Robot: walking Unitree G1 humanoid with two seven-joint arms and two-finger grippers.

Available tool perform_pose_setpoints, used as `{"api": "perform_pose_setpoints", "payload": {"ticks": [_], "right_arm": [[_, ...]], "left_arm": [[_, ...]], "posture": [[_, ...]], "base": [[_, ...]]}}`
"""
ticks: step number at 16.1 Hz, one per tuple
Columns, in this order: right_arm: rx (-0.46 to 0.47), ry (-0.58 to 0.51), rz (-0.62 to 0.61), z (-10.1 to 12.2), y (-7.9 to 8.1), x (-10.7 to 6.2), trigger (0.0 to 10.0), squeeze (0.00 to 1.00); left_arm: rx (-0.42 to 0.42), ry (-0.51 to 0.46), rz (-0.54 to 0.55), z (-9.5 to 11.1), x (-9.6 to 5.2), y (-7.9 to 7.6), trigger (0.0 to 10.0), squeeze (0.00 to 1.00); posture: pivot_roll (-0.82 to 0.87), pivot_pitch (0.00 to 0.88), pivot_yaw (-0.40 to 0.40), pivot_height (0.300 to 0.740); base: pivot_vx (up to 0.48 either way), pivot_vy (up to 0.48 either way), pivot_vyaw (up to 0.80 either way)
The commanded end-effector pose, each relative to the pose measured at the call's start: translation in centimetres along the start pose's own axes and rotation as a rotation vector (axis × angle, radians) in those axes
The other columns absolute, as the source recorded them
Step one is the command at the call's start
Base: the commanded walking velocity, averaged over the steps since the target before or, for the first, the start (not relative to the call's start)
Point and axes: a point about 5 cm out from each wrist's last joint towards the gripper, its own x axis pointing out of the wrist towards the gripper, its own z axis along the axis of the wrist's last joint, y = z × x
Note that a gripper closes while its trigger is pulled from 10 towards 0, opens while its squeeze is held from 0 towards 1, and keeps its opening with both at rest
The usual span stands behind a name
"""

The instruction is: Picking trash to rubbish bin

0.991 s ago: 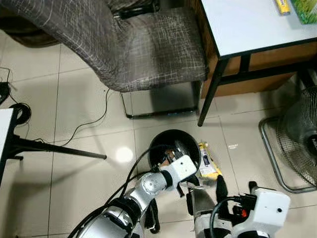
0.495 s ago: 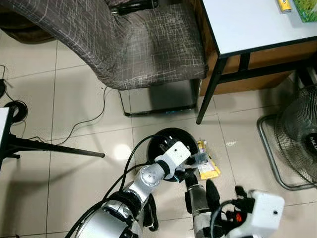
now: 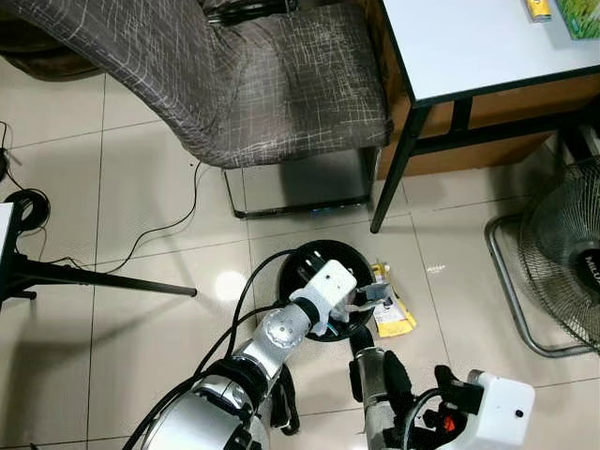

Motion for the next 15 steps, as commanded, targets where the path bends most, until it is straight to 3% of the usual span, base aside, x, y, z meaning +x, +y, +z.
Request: {"api": "perform_pose_setpoints", "payload": {"ticks": [1, 5, 7, 8, 15], "right_arm": [[0.096, 0.067, 0.067, -1.18, 2.07, -0.49, 10.0, 0.0], [0.082, 0.069, 0.073, -1.18, 2.18, -0.44, 10.0, 0.0], [0.078, 0.071, 0.076, -1.24, 2.21, -0.46, 10.0, 0.0], [0.075, 0.07, 0.075, -1.23, 2.19, -0.37, 10.0, 0.0], [0.065, 0.072, 0.078, -1.25, 2.17, -0.29, 10.0, 0.0]], "left_arm": [[-0.07, -0.009, -0.06, 0.86, 0.79, -2.8, 10.0, 0.0], [-0.146, -0.011, -0.063, 1.18, 0.99, -2.97, 10.0, 0.0], [-0.176, -0.01, -0.059, 1.25, 1.05, -2.95, 10.0, 0.24], [-0.2, -0.012, -0.064, 1.3, 1.08, -2.98, 10.0, 1.0], [-0.212, -0.002, -0.062, 1.05, 0.98, -2.88, 10.0, 1.0]], "posture": [[-0.22, 0.441, 0.148, 0.74], [-0.22, 0.443, 0.149, 0.74], [-0.22, 0.444, 0.149, 0.74], [-0.22, 0.447, 0.148, 0.74], [-0.22, 0.452, 0.146, 0.74]], "base": [[0.0, 0.0, 0.0], [0.0, 0.0, 0.0], [0.0, 0.0, 0.0], [0.0, 0.0, 0.0], [0.0, 0.0, 0.0]]}}
